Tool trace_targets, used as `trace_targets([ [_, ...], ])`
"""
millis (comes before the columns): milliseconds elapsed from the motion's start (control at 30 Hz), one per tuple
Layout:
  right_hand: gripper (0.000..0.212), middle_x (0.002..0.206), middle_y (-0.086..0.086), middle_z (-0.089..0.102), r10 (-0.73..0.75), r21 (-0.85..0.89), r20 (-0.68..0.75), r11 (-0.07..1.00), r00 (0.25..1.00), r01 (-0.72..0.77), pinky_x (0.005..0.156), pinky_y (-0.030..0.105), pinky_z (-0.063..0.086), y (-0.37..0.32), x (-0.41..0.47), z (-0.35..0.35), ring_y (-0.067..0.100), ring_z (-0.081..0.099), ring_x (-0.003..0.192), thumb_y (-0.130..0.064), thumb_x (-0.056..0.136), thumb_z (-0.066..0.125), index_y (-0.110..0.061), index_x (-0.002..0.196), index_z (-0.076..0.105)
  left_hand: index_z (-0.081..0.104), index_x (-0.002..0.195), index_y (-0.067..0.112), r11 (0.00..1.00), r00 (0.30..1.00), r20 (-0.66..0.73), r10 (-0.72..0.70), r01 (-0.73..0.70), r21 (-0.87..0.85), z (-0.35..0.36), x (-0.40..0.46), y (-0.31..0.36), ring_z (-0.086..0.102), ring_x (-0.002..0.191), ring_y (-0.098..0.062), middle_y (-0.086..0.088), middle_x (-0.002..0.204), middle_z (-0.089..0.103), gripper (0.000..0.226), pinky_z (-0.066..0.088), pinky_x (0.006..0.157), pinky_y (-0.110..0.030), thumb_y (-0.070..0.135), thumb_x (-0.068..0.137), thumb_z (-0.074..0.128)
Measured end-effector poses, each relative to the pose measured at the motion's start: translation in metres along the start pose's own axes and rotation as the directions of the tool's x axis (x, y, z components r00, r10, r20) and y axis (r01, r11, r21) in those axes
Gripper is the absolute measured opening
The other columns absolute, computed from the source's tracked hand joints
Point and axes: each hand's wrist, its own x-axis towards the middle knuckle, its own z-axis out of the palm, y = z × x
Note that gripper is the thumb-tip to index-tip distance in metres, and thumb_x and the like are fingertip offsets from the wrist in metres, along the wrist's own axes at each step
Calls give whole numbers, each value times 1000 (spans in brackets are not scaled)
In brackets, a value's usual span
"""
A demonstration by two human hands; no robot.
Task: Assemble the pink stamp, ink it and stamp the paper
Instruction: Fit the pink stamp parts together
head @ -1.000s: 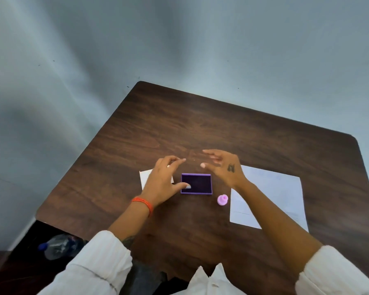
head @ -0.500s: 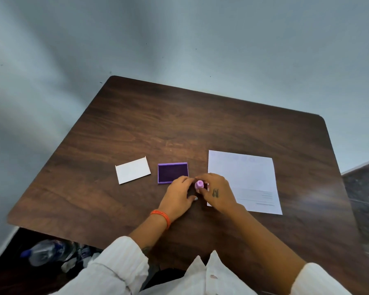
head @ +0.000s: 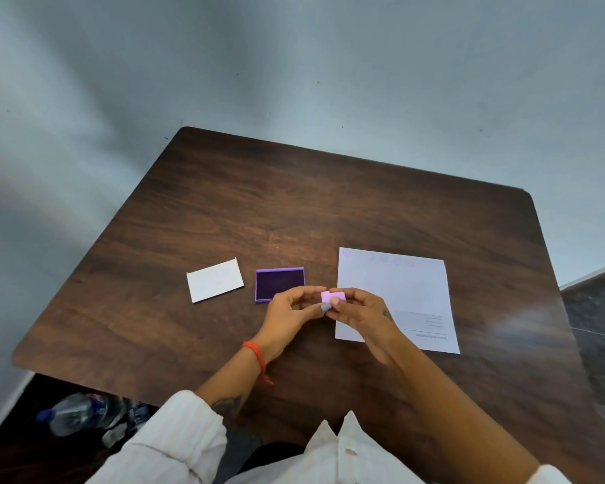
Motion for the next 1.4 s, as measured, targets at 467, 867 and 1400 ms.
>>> trace_targets([
  [467, 22, 98, -1, 68, -302, -281, 45, 911, 952, 302, 70, 6, 51, -4, -8, -14, 8, 64, 86, -21, 80, 69, -21, 102, 67, 72, 90, 16, 962, 988, 84, -130, 146, -231, 3, -1, 11, 71, 89, -17, -3, 96, 72, 16, 58, 72, -22, 7, 78, 67],
  [867, 15, 88, 0, 68, -237, -249, 62, 937, 970, 245, 61, 7, 52, -6, -4, -13, 10, 67, 75, -23, 82, 67, -18, 96, 66, 71, 97, 13, 959, 986, 72, -148, 161, -234, 1, 0, 7, 69, 94, -18, -5, 101, 72, 21, 58, 77, -23, 10, 77, 69],
  [1400, 22, 93, 1, 68, -115, -172, 106, 976, 988, 132, 67, 14, 56, -12, -2, -13, 14, 69, 81, -26, 83, 65, -16, 102, 63, 70, 97, 12, 956, 984, 68, -167, 179, -234, -2, 1, 7, 70, 90, -15, -4, 99, 72, 21, 58, 71, -21, 8, 76, 70],
])
